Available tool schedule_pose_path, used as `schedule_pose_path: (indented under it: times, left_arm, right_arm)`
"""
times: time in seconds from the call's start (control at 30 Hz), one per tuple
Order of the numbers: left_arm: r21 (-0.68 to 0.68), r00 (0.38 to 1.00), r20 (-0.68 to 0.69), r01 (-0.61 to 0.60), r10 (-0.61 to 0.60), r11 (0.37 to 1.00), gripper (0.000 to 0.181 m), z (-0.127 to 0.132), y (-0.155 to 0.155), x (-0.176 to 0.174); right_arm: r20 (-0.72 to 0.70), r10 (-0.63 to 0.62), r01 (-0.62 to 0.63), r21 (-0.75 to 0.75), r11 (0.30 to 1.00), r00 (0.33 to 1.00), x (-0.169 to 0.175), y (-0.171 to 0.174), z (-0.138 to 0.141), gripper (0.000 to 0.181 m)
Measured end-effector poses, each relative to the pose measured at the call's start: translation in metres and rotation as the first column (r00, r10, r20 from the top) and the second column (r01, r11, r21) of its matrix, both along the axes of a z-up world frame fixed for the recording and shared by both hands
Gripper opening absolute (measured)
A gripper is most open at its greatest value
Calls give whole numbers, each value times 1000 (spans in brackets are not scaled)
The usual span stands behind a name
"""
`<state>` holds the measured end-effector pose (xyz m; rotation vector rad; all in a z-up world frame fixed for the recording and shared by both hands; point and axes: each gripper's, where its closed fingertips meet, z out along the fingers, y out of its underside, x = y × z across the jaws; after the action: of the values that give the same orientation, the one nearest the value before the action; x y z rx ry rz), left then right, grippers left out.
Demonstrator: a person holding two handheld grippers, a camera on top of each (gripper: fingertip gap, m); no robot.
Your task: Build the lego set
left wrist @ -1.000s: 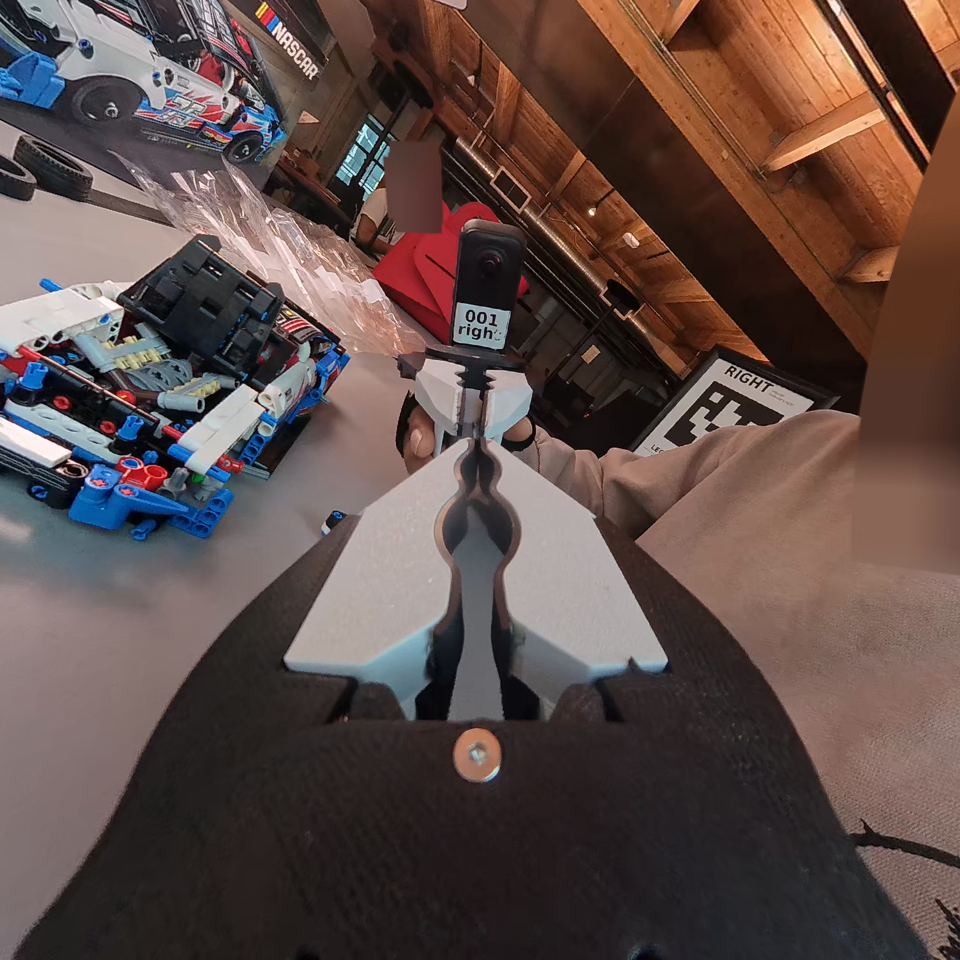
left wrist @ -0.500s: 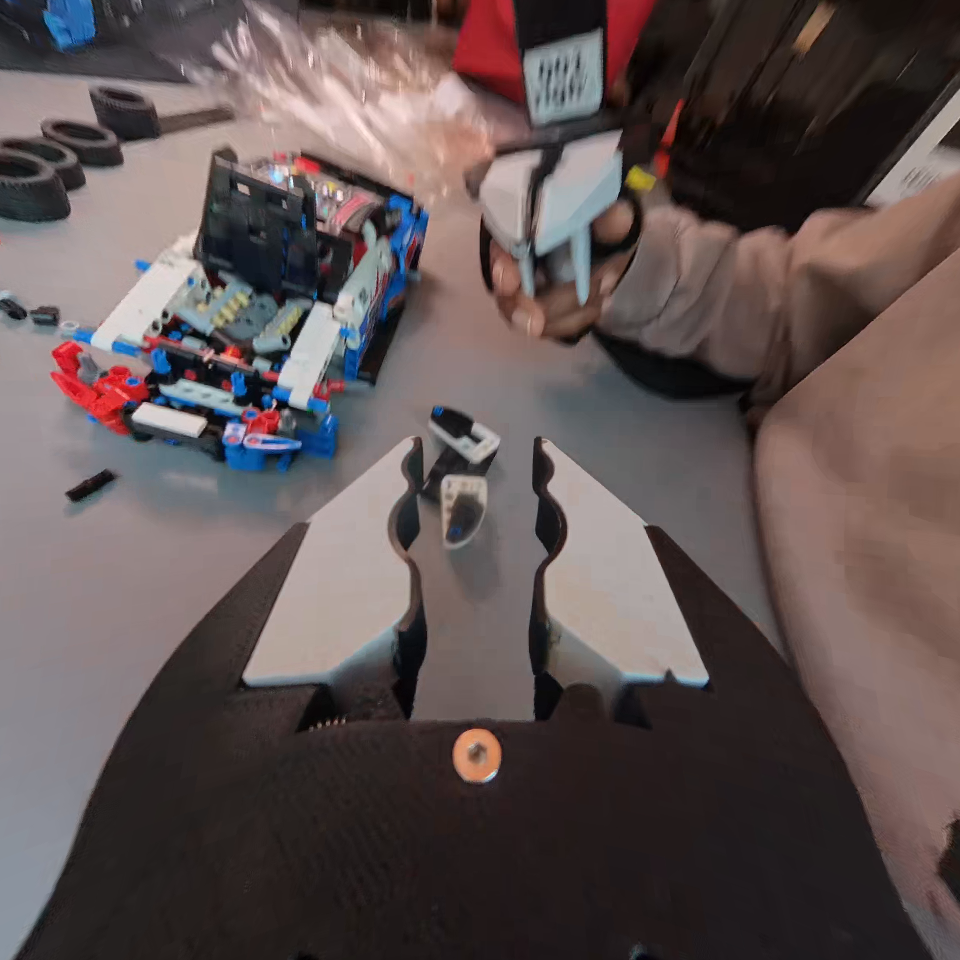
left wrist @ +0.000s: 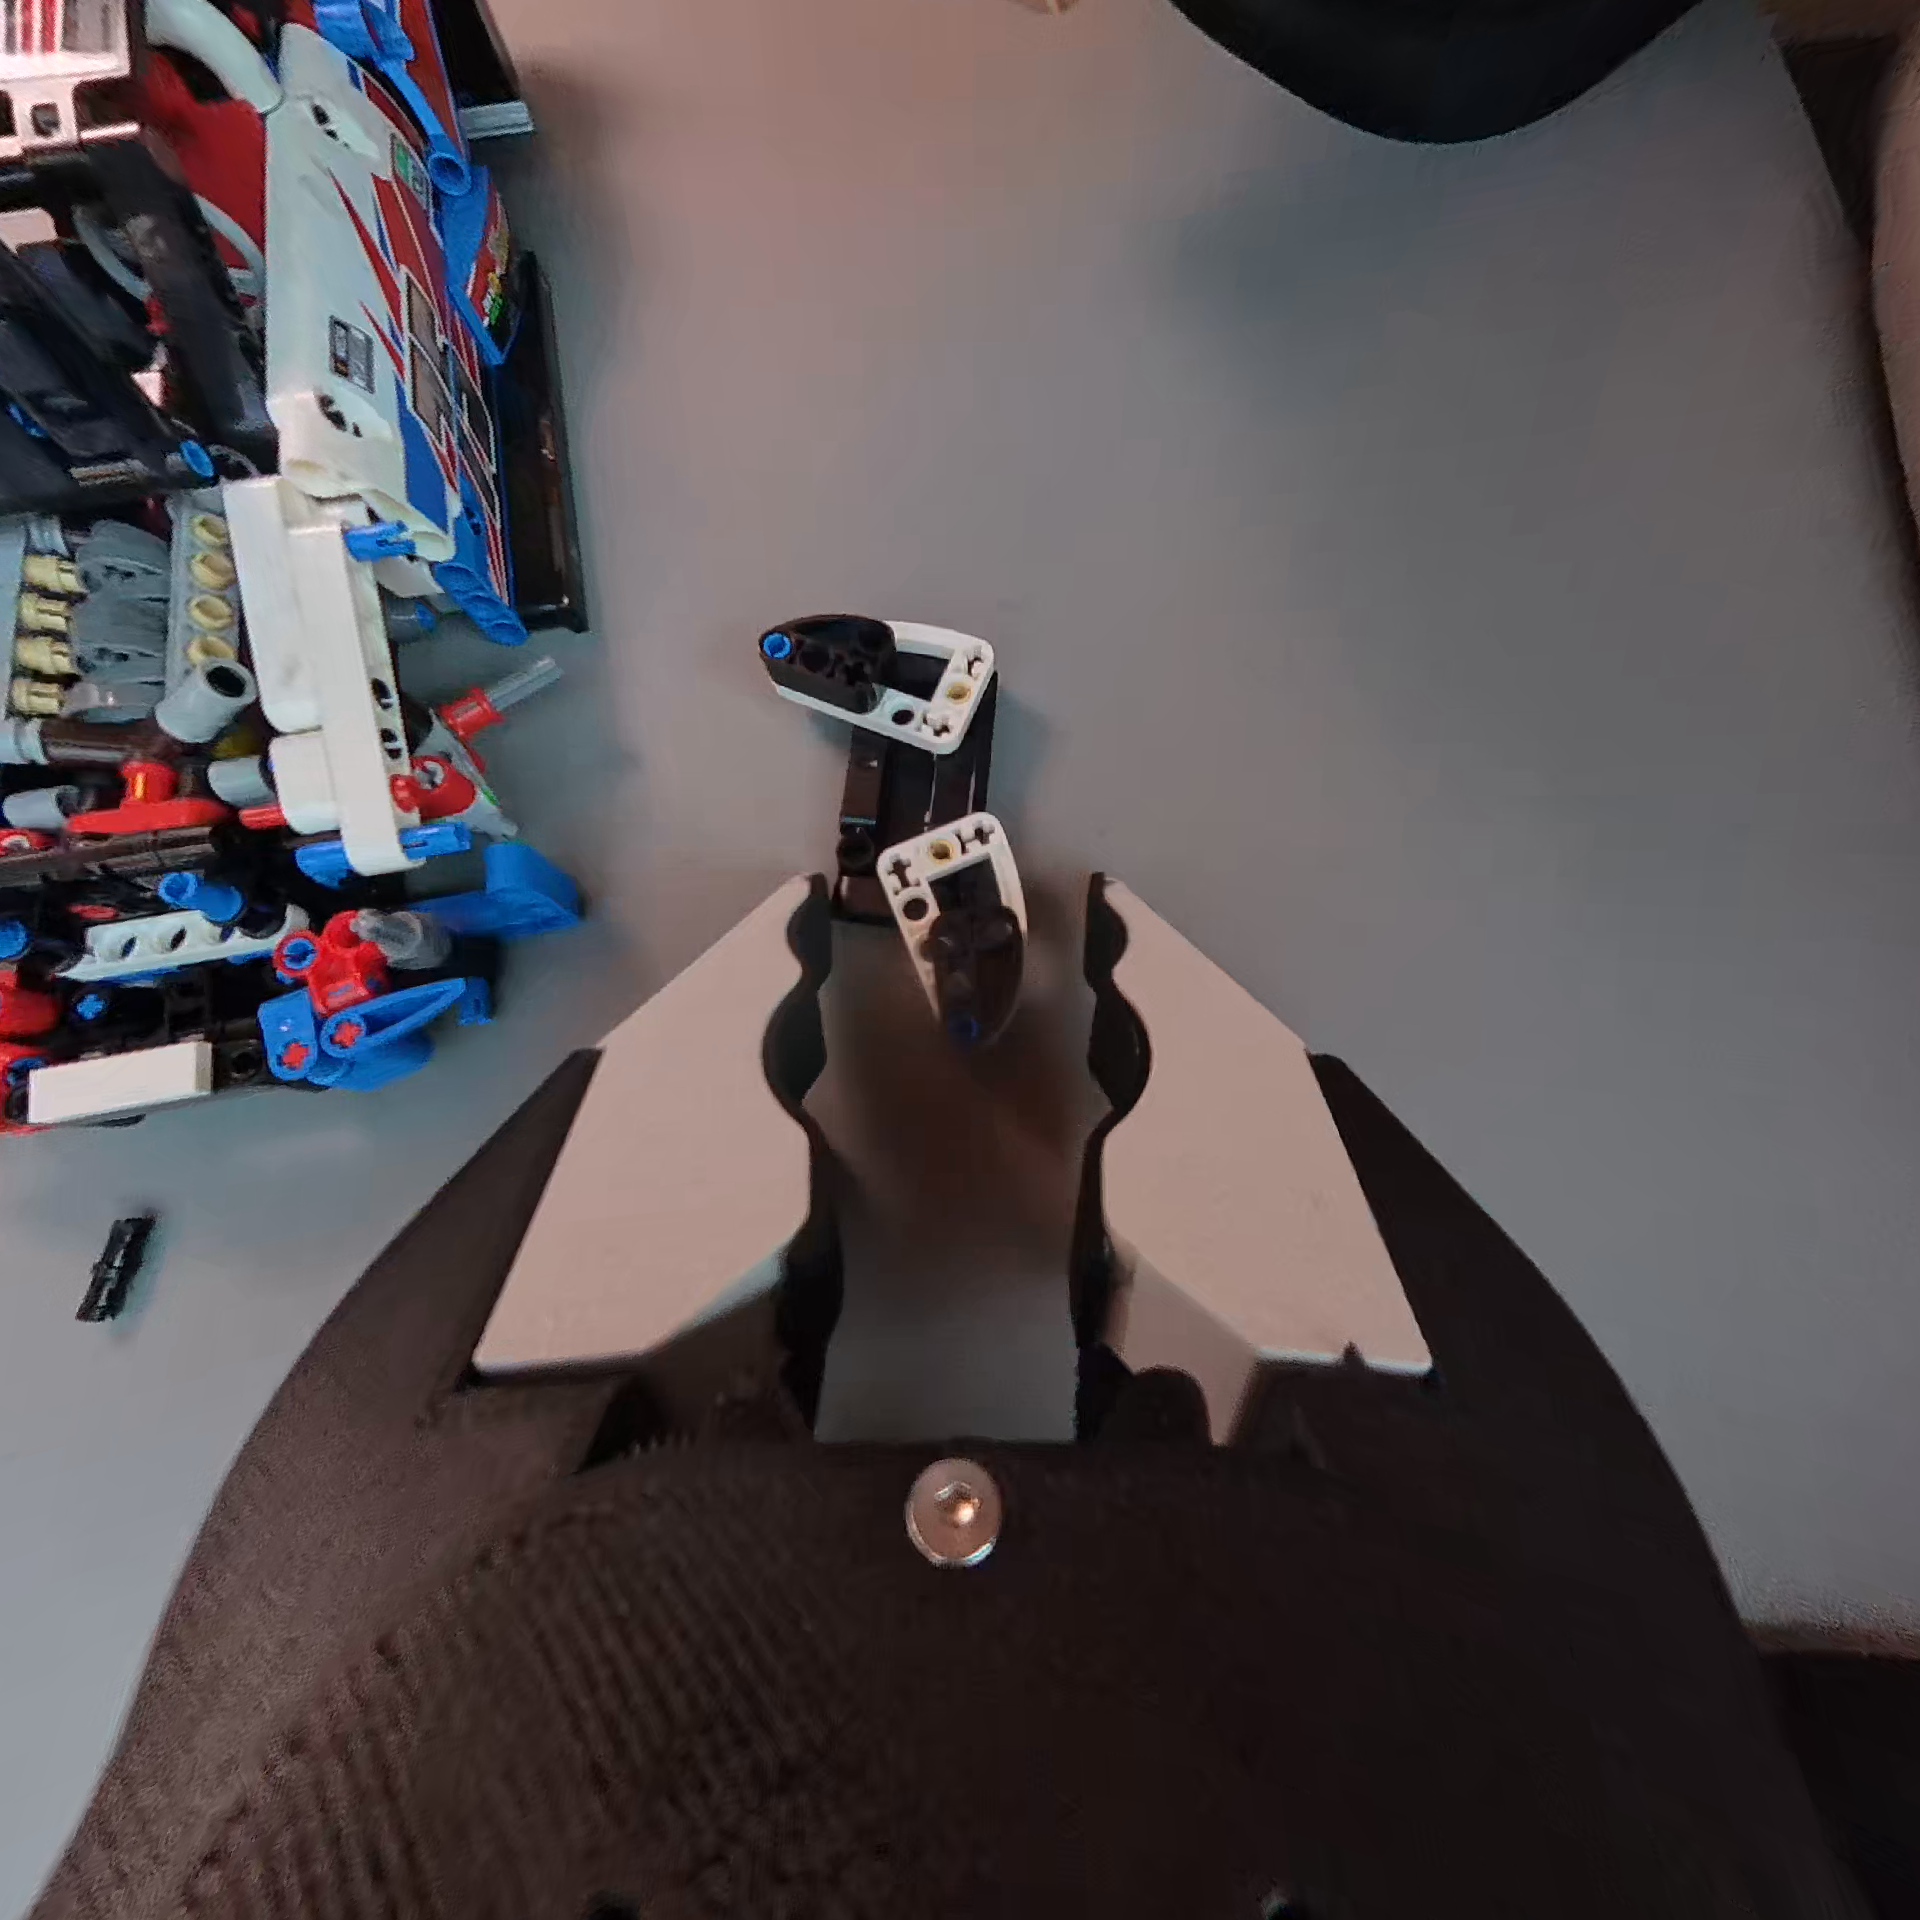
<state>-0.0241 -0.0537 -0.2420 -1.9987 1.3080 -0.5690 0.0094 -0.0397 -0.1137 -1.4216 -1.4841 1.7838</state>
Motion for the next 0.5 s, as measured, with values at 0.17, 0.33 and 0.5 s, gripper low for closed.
schedule_pose_path:
  times: [0.17, 0.33, 0.5]
  left_arm:
    - [20, 998, -33, -45, 46, 999, 25, 0, -7, 3]
    - [40, 999, -16, -35, 36, 999, 36, 1, -28, 3]
    - [19, 1000, 2, -20, 20, 1000, 45, 0, -30, 6]
  right_arm:
    - [29, 2, -2, -4, 1000, 1000, 4, -3, -8, 0]
    - [68, 26, -25, -7, 1000, 997, 6, -8, -18, 0]
    - [124, 53, -57, 29, 998, 991, 7, -17, -28, 0]
